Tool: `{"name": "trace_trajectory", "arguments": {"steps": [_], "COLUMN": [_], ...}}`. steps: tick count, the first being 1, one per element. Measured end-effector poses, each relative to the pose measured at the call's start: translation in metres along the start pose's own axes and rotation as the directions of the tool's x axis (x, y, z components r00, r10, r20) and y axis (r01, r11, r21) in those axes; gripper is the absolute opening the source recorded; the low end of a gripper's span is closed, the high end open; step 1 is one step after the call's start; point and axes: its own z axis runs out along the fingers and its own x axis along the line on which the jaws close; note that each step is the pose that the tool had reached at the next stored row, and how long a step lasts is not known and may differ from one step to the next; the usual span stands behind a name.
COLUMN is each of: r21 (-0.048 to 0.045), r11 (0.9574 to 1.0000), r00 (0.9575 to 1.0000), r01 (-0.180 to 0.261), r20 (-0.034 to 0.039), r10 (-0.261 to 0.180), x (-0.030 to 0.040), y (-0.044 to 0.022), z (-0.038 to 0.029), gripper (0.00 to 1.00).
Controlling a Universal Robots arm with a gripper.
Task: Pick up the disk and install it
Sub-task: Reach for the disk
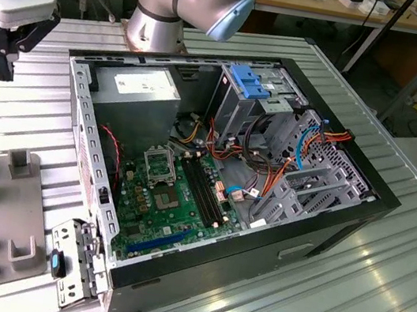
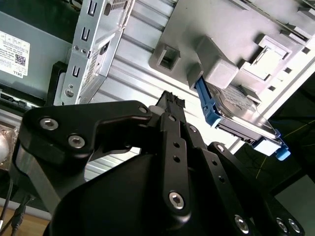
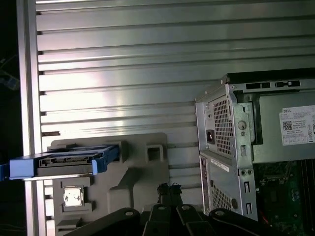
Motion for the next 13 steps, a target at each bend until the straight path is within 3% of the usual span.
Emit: {"name": "trace_trajectory", "arguments": {"steps": [13], "r21": [0.0000], "r11": [1.0000], "r00": [1.0000], "r01": [0.000], "r20": [0.0000], "r10": [0.000], "x": [0.0166], "y": [-0.0023], "z": [-0.0005], "gripper": [0.11]}}
